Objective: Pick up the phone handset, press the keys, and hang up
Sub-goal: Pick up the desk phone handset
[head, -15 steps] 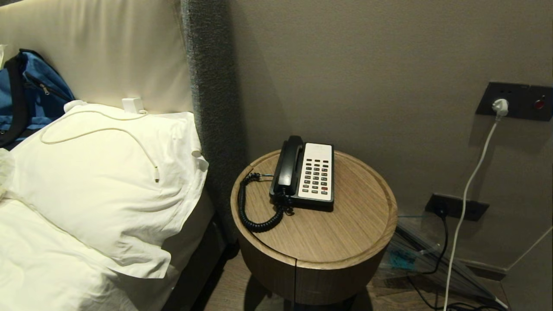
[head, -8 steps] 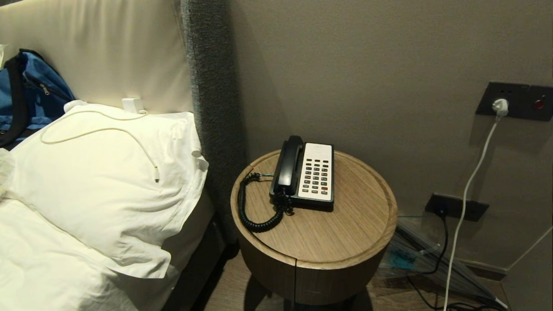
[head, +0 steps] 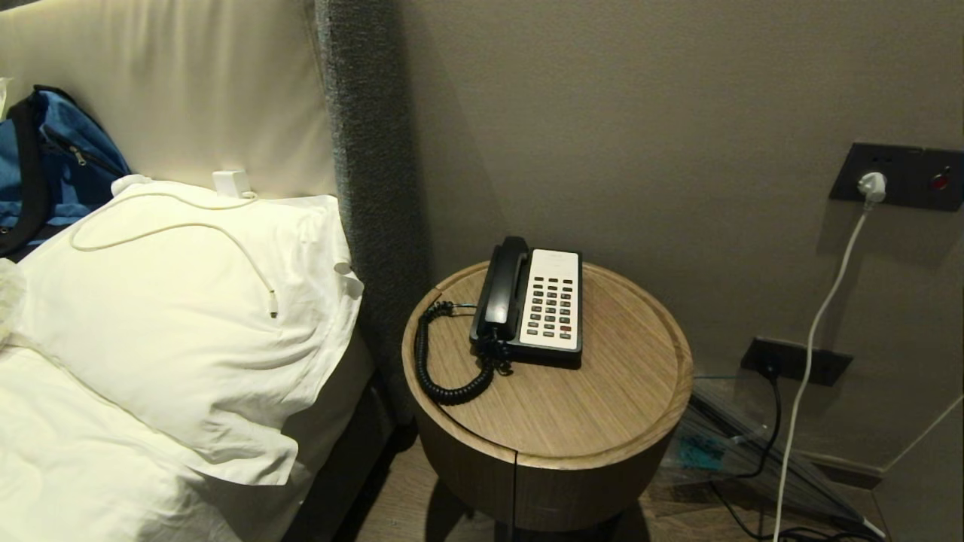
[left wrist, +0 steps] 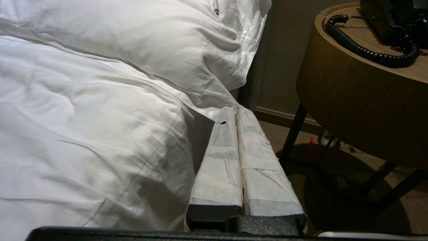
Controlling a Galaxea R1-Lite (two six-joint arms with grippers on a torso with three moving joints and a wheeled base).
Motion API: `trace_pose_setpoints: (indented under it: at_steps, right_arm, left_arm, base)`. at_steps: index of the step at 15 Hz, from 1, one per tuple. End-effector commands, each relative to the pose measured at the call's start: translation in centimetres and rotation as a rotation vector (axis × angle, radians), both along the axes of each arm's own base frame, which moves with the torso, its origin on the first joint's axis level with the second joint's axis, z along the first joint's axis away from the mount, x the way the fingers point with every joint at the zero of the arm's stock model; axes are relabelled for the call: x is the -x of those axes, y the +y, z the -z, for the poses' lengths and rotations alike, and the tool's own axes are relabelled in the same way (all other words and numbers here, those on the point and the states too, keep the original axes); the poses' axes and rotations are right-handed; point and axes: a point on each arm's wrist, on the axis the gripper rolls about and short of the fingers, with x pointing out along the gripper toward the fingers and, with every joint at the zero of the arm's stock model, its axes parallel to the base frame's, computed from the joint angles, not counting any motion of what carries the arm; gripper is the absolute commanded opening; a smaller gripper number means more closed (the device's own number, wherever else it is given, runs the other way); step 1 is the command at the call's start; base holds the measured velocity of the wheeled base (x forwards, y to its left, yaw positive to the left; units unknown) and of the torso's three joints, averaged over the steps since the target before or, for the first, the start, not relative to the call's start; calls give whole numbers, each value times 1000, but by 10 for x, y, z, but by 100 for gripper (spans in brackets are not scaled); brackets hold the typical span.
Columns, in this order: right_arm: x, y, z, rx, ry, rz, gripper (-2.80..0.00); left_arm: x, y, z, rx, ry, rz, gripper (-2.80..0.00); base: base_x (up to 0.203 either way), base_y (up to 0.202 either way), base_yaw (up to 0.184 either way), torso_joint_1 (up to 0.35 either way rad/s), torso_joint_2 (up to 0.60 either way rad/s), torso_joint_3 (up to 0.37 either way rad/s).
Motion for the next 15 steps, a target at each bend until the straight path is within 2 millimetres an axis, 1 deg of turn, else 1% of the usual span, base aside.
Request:
trace_pose_setpoints:
  at_steps: [1,15]
  right_arm:
    - [0,0,0,0,-1,-1,-280]
    - [0,0,0,0,0,-1,-280]
  left_arm:
    - [0,0,0,0,3,0,-280]
    - [0,0,0,0,1,0,-280]
  base:
    - [0,0,0,0,0,0]
    - [0,0,0,0,0,0]
